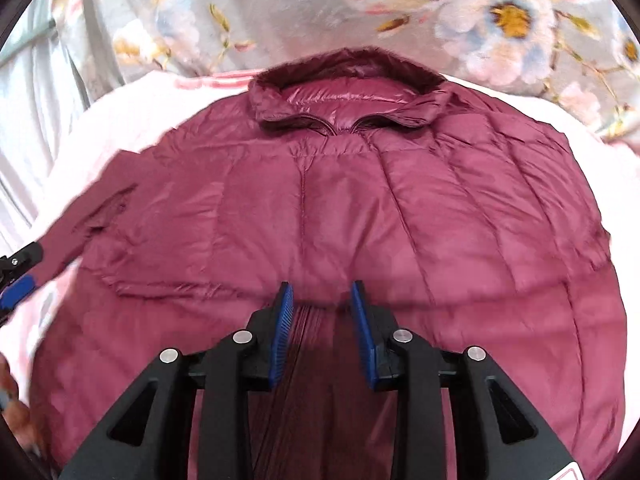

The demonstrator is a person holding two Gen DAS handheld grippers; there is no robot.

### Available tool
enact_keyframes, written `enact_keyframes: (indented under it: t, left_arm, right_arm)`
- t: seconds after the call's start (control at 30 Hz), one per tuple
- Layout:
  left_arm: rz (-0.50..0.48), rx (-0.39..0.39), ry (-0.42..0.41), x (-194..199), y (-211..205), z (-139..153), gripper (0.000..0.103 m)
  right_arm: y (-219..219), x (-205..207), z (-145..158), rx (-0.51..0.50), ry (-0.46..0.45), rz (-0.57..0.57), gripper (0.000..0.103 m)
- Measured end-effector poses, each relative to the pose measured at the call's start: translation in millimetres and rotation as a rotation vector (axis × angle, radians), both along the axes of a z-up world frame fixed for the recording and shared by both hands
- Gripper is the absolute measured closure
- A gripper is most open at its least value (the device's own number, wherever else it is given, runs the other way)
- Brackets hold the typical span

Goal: Fold large clothes
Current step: 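Grasp the other sleeve cuff with the left gripper and fold it across the body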

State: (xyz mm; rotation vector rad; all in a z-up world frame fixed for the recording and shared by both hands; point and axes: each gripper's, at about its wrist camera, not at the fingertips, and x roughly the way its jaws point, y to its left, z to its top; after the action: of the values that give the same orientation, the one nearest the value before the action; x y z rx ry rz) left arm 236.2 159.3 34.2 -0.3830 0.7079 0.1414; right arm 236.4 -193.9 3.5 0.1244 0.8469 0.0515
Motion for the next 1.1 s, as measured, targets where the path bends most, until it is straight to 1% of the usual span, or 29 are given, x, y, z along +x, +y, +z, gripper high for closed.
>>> enact_keyframes:
  t: [0.03, 0.07, 0.1, 0.13, 0.2, 0.27, 0.33, 0.37, 0.43, 0.47, 0.5, 0.53, 0.57, 0.63, 0.67, 0.7, 0.8, 0.83, 0.9, 0.97, 1.0, 1.03, 1.07, 1.1]
  left_arm:
    - [0.055, 0.007, 0.011, -5.6, 22.8, 0.0, 0.021]
    - [0.116, 0.003, 0.028, -10.7, 51.1, -2.2, 0.021]
    - [0.181, -0.01, 0.053, -15.4, 80.9, -6.5, 0.021]
    - [0.24, -0.027, 0.075, -19.9, 105.9, -11.2, 0.021]
    - [0.376, -0.091, 0.098, -34.2, 159.6, -21.9, 0.022]
    - [0.488, -0.143, 0.111, -46.9, 199.0, -30.7, 0.022]
    - [0.572, -0.167, 0.11, -55.7, 222.4, -35.7, 0.022]
    - [0.622, -0.177, 0.13, -58.1, 232.2, -39.6, 0.022]
    - [0.649, -0.233, 0.112, -59.7, 241.2, -46.3, 0.022]
    - [0.669, -0.248, 0.107, -57.9, 243.1, -49.0, 0.025]
    - [0.677, -0.236, 0.105, -55.0, 240.7, -49.0, 0.029]
    - [0.664, -0.212, 0.107, -47.6, 235.6, -47.5, 0.046]
    - [0.639, -0.209, 0.116, -39.8, 232.4, -47.1, 0.07]
    - [0.575, -0.233, 0.117, -19.8, 225.9, -43.0, 0.097]
    - [0.546, -0.219, 0.105, -10.4, 216.5, -34.9, 0.097]
    - [0.509, -0.187, 0.081, -0.3, 202.5, -21.5, 0.097]
    - [0.362, -0.075, -0.017, 25.5, 145.2, 29.0, 0.098]
    - [0.307, -0.043, -0.05, 33.4, 119.7, 46.1, 0.098]
    - [0.154, 0.0, -0.128, 49.2, 54.4, 83.5, 0.098]
    - [-0.013, 0.006, -0.178, 55.8, -11.8, 108.3, 0.098]
    - [-0.087, 0.003, -0.185, 58.2, -40.9, 114.3, 0.098]
    - [-0.151, -0.003, -0.186, 58.7, -65.1, 117.3, 0.098]
    - [-0.263, -0.019, -0.171, 61.5, -107.7, 119.0, 0.097]
    - [-0.323, -0.029, -0.155, 64.0, -130.8, 117.0, 0.096]
  right_arm:
    - [-0.5, -9.5, 2.6, 0.028, 0.006, 0.012, 0.062]
    - [0.9, -17.5, 4.1, 0.036, 0.005, 0.02, 0.059]
    - [3.9, -27.6, 4.9, 0.025, -0.001, 0.035, 0.058]
    - [8.1, -36.9, 4.0, -0.007, -0.005, 0.049, 0.056]
    - [14.3, -48.6, 0.3, -0.058, -0.009, 0.066, 0.054]
    - [16.3, -58.0, -6.6, -0.069, -0.014, 0.079, 0.05]
    - [14.5, -60.1, -10.6, -0.056, -0.008, 0.072, 0.048]
    - [13.9, -59.7, -10.7, -0.052, -0.007, 0.069, 0.047]
    - [11.8, -58.6, -12.5, -0.042, -0.002, 0.064, 0.045]
    - [11.0, -58.2, -13.7, -0.038, 0.001, 0.065, 0.044]
    - [10.3, -57.6, -14.3, -0.034, 0.004, 0.067, 0.044]
    - [9.6, -56.9, -14.7, -0.03, 0.006, 0.068, 0.043]
    - [9.6, -56.8, -15.1, -0.028, 0.007, 0.068, 0.042]
    - [9.6, -56.7, -15.6, -0.027, 0.006, 0.066, 0.042]
    - [10.7, -57.0, -15.8, -0.027, 0.005, 0.065, 0.041]
    - [10.8, -56.9, -15.9, -0.026, 0.006, 0.066, 0.041]
    - [10.0, -56.8, -16.0, -0.025, 0.006, 0.066, 0.04]
    - [9.5, -56.7, -16.0, -0.022, 0.005, 0.064, 0.04]
    - [7.5, -56.5, -15.2, -0.014, 0.002, 0.062, 0.04]
    - [3.8, -57.5, -13.9, 0.002, -0.006, 0.05, 0.04]
    - [1.9, -58.6, -12.7, 0.008, -0.012, 0.042, 0.04]
    - [-2.5, -60.5, -10.1, 0.024, -0.023, 0.027, 0.04]
    - [-5.4, -62.1, -8.3, 0.039, -0.028, 0.017, 0.039]
    - [-10.8, -63.5, -5.9, 0.057, -0.031, 0.006, 0.039]
